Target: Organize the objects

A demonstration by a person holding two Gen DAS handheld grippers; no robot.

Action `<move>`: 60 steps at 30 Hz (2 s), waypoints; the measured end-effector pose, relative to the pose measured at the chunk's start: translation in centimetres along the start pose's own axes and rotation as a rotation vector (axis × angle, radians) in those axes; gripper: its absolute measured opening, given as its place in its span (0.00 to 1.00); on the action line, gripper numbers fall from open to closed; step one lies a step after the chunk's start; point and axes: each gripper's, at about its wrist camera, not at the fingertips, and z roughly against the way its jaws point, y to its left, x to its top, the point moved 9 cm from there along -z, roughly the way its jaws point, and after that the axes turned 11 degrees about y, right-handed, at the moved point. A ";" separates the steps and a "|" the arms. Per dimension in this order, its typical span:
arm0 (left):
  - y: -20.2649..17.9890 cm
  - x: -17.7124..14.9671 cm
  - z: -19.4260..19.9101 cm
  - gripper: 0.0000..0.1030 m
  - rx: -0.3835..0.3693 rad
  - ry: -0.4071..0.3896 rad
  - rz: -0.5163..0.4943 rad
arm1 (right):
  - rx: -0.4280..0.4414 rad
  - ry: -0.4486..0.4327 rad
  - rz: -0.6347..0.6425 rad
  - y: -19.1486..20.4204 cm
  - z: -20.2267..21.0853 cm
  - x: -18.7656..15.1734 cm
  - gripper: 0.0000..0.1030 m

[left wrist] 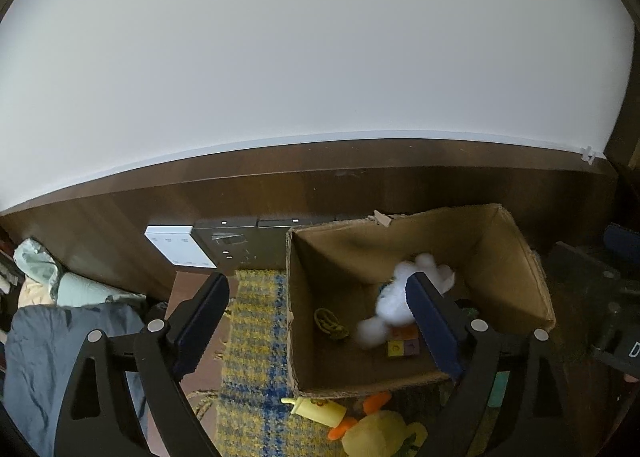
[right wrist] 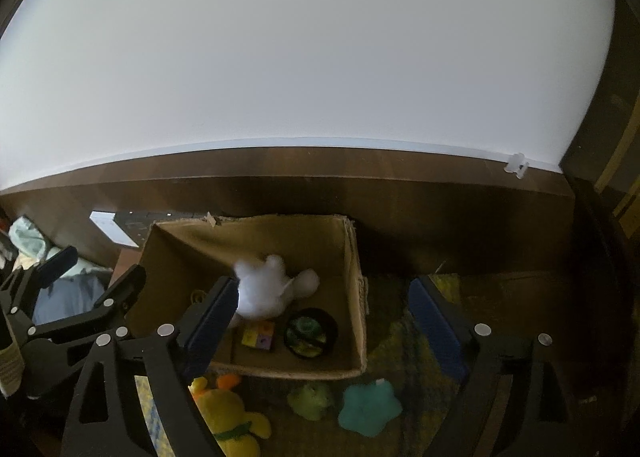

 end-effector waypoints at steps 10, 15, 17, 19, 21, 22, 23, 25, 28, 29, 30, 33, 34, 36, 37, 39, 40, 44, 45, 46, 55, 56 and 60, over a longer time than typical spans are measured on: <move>-0.4 -1.7 2.6 0.89 0.000 -0.032 -0.011 | -0.005 -0.020 -0.020 -0.7 1.7 -2.0 0.85; -0.6 -2.8 3.7 0.89 0.004 -0.045 -0.014 | -0.002 -0.022 -0.032 -1.2 2.3 -3.2 0.85; -0.6 -3.1 4.0 0.89 0.005 -0.047 -0.011 | -0.001 -0.022 -0.035 -1.3 2.4 -3.6 0.85; -0.7 -3.4 4.2 0.89 0.005 -0.047 -0.008 | -0.001 -0.023 -0.040 -1.5 2.6 -4.1 0.85; -0.7 -3.7 4.4 0.89 0.007 -0.048 -0.007 | -0.001 -0.023 -0.044 -1.7 2.8 -4.5 0.85; -0.8 -3.9 4.4 0.89 0.009 -0.048 -0.006 | -0.001 -0.023 -0.045 -1.8 2.8 -4.8 0.85; -0.8 -4.1 4.4 0.89 0.010 -0.048 -0.007 | -0.002 -0.022 -0.047 -1.9 2.9 -5.0 0.85; -0.9 -4.3 4.4 0.89 0.013 -0.048 -0.007 | -0.005 -0.019 -0.050 -2.1 2.9 -5.4 0.85; -1.1 -4.7 4.3 0.89 0.017 -0.046 -0.005 | -0.009 -0.016 -0.056 -2.6 2.8 -6.1 0.85; -1.1 -4.9 4.3 0.89 0.017 -0.045 -0.004 | -0.010 -0.015 -0.058 -2.7 2.8 -6.2 0.85; -1.2 -5.1 4.2 0.89 0.019 -0.043 -0.005 | -0.011 -0.014 -0.060 -2.8 2.7 -6.4 0.85; -1.3 -5.6 4.1 0.89 0.024 -0.039 -0.006 | -0.015 -0.007 -0.065 -3.2 2.5 -6.9 0.85; -1.3 -5.8 4.0 0.89 0.025 -0.038 -0.006 | -0.016 -0.005 -0.067 -3.3 2.4 -7.0 0.85; -1.4 -6.2 3.9 0.89 0.025 -0.032 -0.004 | -0.018 0.000 -0.068 -3.4 2.1 -7.3 0.85; -1.4 -6.3 3.8 0.89 0.026 -0.030 -0.003 | -0.019 0.002 -0.069 -3.5 2.0 -7.5 0.85; -1.4 -6.7 3.6 0.89 0.027 -0.025 -0.002 | -0.020 0.007 -0.071 -3.6 1.8 -7.9 0.85; -1.4 -6.9 3.5 0.89 0.027 -0.023 -0.001 | -0.021 0.010 -0.072 -3.7 1.7 -8.1 0.85; -1.4 -7.5 3.1 0.89 0.029 -0.011 0.000 | -0.022 0.023 -0.077 -3.7 1.1 -8.7 0.85; -1.4 -7.7 3.0 0.89 0.030 -0.009 0.001 | -0.022 0.026 -0.078 -3.8 0.9 -8.9 0.85; -1.4 -7.8 2.9 0.89 0.031 -0.006 0.001 | -0.022 0.030 -0.079 -3.8 0.8 -9.0 0.85; -1.6 -9.2 1.9 0.93 0.027 0.020 0.003 | -0.031 0.062 -0.085 -4.2 -0.5 -10.7 0.85; -1.6 -9.4 1.7 0.94 0.025 0.025 0.004 | -0.033 0.066 -0.086 -4.2 -0.7 -10.9 0.85; -1.6 -10.2 0.9 0.96 0.026 0.049 0.009 | -0.050 0.078 -0.088 -4.5 -1.4 -11.6 0.90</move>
